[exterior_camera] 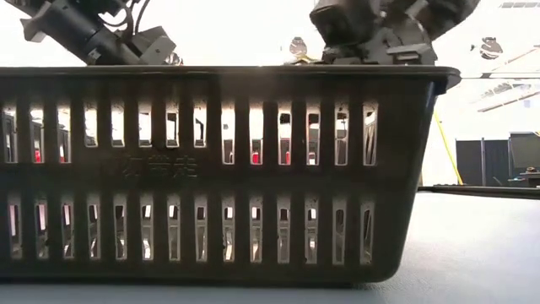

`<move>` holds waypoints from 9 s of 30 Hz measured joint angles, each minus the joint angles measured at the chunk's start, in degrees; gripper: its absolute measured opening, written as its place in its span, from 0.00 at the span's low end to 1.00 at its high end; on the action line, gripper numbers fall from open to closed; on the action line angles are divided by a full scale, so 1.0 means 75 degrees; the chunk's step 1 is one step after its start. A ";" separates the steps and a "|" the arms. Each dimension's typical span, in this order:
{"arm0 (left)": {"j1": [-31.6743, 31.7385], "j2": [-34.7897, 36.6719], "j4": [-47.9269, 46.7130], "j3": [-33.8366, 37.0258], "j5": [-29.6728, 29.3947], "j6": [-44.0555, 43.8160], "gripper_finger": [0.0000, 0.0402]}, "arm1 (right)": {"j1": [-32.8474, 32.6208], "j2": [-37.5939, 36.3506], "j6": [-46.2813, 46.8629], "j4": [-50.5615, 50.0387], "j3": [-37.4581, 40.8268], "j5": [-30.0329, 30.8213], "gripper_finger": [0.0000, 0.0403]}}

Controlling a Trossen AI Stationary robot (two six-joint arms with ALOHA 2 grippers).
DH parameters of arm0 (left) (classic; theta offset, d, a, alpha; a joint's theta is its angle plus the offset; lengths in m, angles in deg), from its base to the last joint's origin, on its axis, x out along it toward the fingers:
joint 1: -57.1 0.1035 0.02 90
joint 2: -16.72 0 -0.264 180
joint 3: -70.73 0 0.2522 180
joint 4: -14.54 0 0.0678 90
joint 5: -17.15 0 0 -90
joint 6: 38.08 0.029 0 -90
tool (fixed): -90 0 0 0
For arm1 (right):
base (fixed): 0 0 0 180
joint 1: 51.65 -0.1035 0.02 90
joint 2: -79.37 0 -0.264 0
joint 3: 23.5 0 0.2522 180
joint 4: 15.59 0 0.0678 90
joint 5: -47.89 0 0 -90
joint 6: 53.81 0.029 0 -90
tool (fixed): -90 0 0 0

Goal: Stack baskets on shelf by color
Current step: Stack the right black bin on top of the black bin on the shelf, then stack the green bin on top of the green bin on the shelf

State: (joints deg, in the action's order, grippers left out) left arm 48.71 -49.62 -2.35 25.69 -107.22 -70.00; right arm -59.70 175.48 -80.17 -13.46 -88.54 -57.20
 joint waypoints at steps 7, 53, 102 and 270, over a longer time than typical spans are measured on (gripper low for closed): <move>0.0098 -0.0060 0.0210 -0.0006 -0.0012 0.0198 0.50 | -0.0598 0.0055 -0.0483 -0.4108 -0.2276 0.1197 0.15; 0.0371 0.0457 -0.0511 -0.0009 0.0423 0.1943 0.50 | -0.1103 0.0541 -0.0802 -0.2393 -0.2498 0.2282 0.01; 0.2907 0.1108 0.0598 0.0344 0.2115 0.3410 0.50 | 0.3966 0.2177 0.0659 -0.2502 -0.4742 0.1415 0.01; 0.1732 0.3548 -0.1800 0.0338 -0.1800 0.3382 0.50 | 0.0879 0.5366 -0.1773 -0.1452 -0.7093 0.2438 0.42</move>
State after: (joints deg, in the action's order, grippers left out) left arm 61.70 -23.01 -15.85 28.22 -120.72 -44.64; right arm -53.11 215.73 -93.47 -24.35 -141.75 -38.92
